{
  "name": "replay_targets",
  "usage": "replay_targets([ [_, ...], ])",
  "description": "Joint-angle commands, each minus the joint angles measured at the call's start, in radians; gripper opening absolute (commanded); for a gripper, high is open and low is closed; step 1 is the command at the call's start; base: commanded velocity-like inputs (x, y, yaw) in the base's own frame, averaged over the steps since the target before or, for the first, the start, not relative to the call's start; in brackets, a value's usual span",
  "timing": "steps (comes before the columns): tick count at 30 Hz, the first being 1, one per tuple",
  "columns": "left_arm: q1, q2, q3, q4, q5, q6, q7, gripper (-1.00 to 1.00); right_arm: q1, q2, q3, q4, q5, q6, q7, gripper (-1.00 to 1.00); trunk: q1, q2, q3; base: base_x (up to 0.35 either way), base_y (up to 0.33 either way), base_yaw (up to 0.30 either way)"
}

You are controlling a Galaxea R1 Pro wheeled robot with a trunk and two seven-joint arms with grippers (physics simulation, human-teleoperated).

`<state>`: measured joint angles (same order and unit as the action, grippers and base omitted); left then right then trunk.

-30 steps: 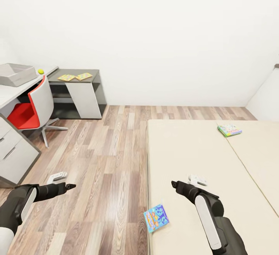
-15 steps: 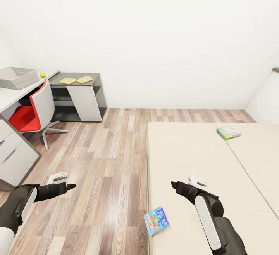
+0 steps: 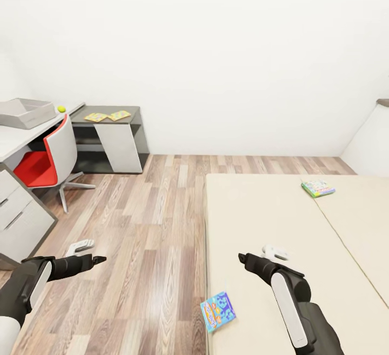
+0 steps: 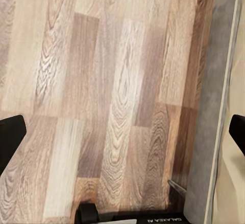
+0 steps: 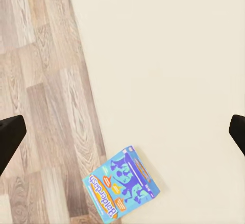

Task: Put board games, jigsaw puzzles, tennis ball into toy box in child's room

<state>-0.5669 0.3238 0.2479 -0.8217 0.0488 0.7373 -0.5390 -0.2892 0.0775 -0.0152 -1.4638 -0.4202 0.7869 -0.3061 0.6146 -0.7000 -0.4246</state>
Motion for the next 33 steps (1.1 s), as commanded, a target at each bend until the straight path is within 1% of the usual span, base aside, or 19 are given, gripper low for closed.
replay_targets([
  [1,-0.001,0.000,0.002,-0.001,0.005,0.008,-0.001,1.00,-0.001,0.001,-0.001,0.001,-0.011,0.003,-0.008,1.00,0.000,-0.001,0.000,0.000,0.000,0.000],
  [33,-0.001,0.000,0.002,-0.001,0.006,0.007,-0.003,1.00,-0.001,0.001,-0.003,0.025,-0.011,0.003,-0.008,1.00,0.000,-0.001,0.053,0.000,0.000,0.000],
])
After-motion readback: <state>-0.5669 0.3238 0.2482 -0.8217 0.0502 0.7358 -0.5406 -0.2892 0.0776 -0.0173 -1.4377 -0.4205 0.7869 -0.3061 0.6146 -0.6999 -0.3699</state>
